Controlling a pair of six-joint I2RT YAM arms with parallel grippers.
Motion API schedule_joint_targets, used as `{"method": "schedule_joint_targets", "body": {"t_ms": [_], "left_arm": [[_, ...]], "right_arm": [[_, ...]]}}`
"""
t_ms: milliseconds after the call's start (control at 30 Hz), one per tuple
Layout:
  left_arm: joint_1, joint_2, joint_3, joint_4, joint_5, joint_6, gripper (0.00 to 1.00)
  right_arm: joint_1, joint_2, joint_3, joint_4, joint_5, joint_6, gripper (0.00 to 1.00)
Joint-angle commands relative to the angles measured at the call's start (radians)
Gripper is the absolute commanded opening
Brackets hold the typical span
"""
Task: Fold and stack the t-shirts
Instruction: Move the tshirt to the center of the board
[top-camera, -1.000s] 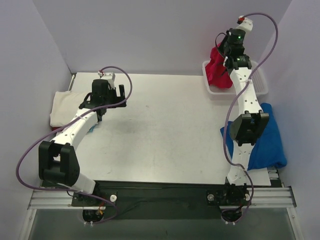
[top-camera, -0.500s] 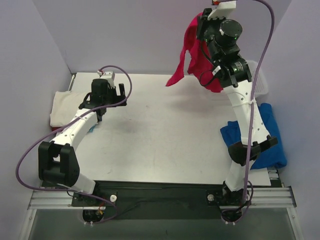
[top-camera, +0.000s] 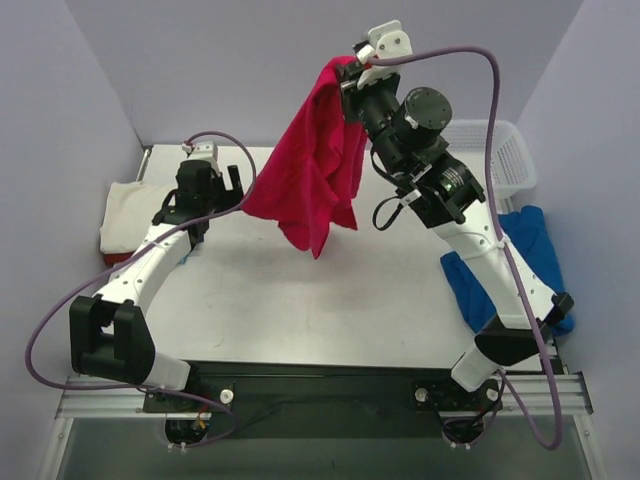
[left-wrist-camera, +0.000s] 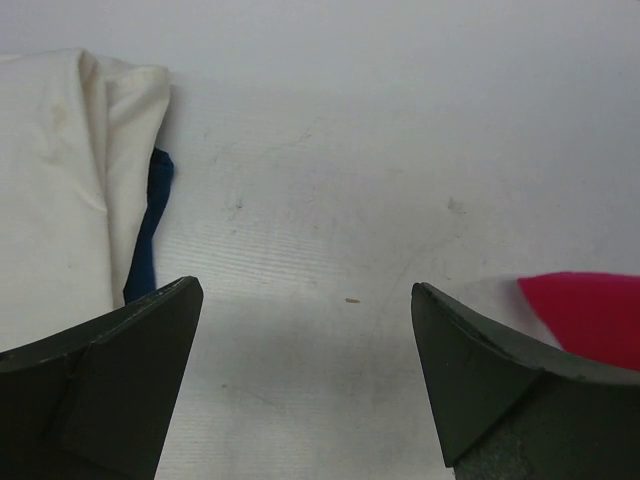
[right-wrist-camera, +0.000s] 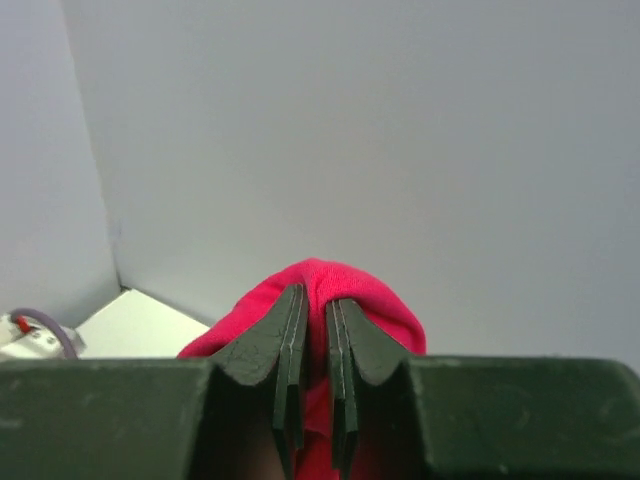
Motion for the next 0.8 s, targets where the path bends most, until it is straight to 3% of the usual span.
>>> {"method": "schedule_joint_targets", "body": {"t_ms": [0,100,233,367,533,767], "left_arm": [[0.001,-0.036,-0.014,0.004,-0.099,-0.041,0.97],[-0.001,-0.035,-0.017,-0.008,-0.125,-0.053,0.97],[-0.001,-0.026,-0.018,-0.017,-0.136,-0.064,0.98],[-0.001,-0.015,-0.018,-0.017,-0.103,-0.058,0.97],[-0.01,-0.009,-0.035,0.017,0.018,-0.032,0.96],[-0.06,0.092,-0.021,-0.002,0.259,-0.017,0.83]], "right_arm": [[-0.023,-0.108,-0.179,0.212,0.169,-0.004,0.0],[-0.093,-0.155,-0.424,0.26,0.327,0.069,0.0],[-0.219,-0.199,-0.702,0.188,0.36,0.314,0.0],[-0.278,-0.196,-0.922,0.145,0.394,0.437,0.0],[-0.301,-0.15,-0.991,0.05,0.446,0.511,0.0],[-0.313,-0.124,-0.99,-0.072,0.434,0.608,0.0]]}}
